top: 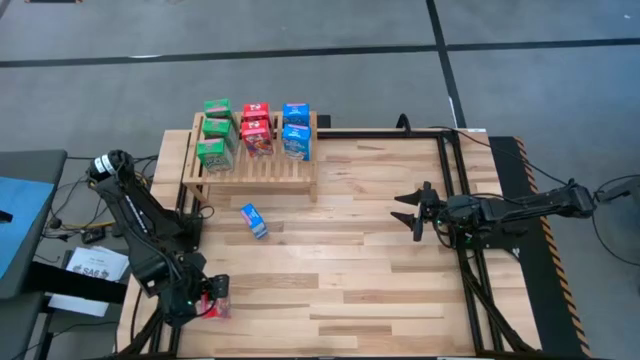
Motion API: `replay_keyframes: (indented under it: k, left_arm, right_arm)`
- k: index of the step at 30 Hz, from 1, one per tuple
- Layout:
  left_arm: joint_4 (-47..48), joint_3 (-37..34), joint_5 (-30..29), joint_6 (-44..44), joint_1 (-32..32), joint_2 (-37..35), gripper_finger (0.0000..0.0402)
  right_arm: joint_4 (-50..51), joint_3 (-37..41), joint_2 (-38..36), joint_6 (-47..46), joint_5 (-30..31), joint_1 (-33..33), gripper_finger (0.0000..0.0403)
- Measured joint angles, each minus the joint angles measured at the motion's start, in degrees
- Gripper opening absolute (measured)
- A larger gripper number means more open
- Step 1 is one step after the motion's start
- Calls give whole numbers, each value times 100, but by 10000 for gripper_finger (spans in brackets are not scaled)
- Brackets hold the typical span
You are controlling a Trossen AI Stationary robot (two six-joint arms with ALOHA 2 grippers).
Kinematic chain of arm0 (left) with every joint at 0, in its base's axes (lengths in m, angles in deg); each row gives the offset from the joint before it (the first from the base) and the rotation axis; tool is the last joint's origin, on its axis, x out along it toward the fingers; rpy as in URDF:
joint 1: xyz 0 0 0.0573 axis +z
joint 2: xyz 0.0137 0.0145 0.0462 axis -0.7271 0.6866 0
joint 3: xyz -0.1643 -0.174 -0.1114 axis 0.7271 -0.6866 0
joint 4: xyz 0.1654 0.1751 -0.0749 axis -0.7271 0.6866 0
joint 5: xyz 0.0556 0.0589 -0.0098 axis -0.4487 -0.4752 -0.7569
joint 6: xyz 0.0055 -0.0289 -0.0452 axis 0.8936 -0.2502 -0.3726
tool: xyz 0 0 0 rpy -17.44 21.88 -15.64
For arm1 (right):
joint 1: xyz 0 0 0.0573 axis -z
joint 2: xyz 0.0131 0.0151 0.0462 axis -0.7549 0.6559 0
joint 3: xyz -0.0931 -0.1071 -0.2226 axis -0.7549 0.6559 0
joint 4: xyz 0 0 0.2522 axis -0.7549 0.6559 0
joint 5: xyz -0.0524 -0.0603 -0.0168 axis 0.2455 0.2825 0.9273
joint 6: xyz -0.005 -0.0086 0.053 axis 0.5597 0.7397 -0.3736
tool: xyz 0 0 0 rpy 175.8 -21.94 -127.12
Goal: Stack cereal on shelf
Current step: Put the red cereal box on the shelf aligned with the other red cereal box
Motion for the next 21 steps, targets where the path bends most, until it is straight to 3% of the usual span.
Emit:
replay_keyframes:
  k: [8, 21]
  left_arm:
    - [4, -4, -78, 147, 24, 0, 157]
    - [102, -7, -121, 1069, 241, -207, 152]
  right_arm:
    - [0, -2, -1, 0, 0, 1, 286]
    - [0, 0, -2, 0, 0, 2, 286]
